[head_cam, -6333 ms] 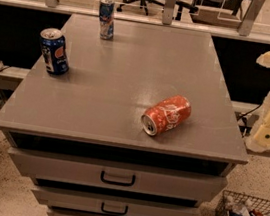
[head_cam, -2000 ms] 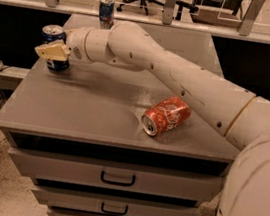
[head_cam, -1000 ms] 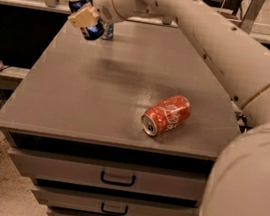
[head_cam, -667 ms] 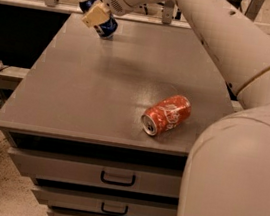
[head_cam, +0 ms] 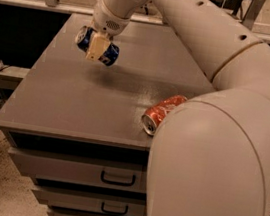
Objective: Knock pepsi can over
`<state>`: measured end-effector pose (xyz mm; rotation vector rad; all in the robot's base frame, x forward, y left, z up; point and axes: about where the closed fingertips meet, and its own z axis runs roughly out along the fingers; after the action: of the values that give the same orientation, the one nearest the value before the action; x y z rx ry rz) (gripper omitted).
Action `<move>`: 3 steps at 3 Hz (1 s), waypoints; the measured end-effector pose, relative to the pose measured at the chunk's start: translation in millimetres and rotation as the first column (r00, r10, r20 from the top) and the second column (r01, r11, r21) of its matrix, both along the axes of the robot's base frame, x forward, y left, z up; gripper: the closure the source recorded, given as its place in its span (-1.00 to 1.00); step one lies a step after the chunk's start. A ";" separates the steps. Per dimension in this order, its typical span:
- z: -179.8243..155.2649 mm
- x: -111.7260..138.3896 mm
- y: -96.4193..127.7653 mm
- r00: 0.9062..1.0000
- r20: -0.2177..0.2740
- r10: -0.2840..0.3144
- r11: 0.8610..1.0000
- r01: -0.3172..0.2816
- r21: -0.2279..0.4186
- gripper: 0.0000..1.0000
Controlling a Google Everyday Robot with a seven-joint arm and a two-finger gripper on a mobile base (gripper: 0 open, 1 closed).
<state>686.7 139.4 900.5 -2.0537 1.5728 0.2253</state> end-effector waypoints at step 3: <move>-21.6 -71.6 0.2 0.980 -0.133 0.149 0.981 -0.164 -0.103 -0.84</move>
Offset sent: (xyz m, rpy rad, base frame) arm -0.0856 0.0007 -0.0182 -0.1244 0.1294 0.1867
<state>615.1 139.6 878.9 -2.2952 1.5278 0.3348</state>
